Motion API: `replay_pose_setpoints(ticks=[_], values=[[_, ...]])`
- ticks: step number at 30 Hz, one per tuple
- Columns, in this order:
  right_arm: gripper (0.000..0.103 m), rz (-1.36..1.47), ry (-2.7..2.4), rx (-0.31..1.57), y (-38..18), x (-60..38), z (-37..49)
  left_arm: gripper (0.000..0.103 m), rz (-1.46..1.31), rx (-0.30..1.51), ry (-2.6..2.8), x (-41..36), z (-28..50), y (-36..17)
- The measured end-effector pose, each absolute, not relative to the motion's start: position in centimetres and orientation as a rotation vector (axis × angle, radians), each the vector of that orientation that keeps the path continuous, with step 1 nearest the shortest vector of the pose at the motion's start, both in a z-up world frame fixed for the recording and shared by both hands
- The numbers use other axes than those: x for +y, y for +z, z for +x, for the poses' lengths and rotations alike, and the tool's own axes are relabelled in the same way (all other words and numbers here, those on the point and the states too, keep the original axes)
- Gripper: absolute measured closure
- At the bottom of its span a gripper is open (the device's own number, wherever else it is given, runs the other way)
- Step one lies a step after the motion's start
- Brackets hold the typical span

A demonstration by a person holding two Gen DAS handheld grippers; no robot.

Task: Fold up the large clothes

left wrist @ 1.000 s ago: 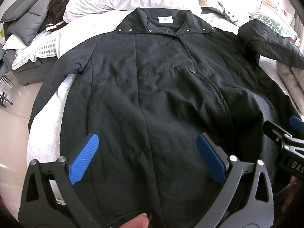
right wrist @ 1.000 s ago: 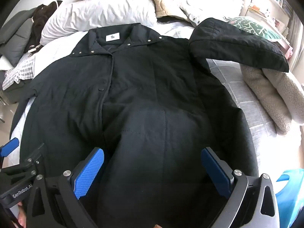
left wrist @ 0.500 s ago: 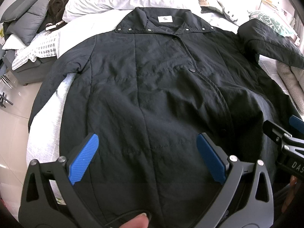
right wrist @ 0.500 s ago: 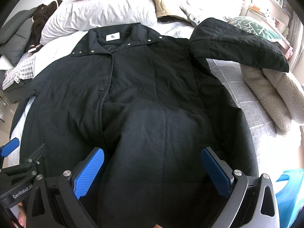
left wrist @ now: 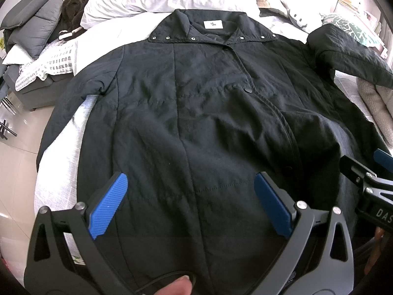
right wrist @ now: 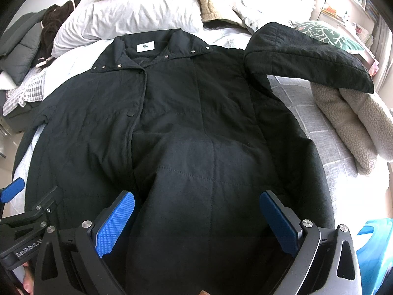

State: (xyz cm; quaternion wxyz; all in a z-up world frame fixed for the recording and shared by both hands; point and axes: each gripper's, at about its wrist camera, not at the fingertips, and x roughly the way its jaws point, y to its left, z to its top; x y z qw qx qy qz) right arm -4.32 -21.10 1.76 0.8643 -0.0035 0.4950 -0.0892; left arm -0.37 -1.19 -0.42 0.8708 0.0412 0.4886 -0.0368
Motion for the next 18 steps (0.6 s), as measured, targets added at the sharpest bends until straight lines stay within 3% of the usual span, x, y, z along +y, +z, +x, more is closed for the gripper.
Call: replay_pose_setpoints(ticks=[18], values=[[0.000,-0.005,-0.186,1.046,1.7,-21.0,-4.3,0.000,0.088,1.023,-0.076,-1.2,-0.4,-0.5]])
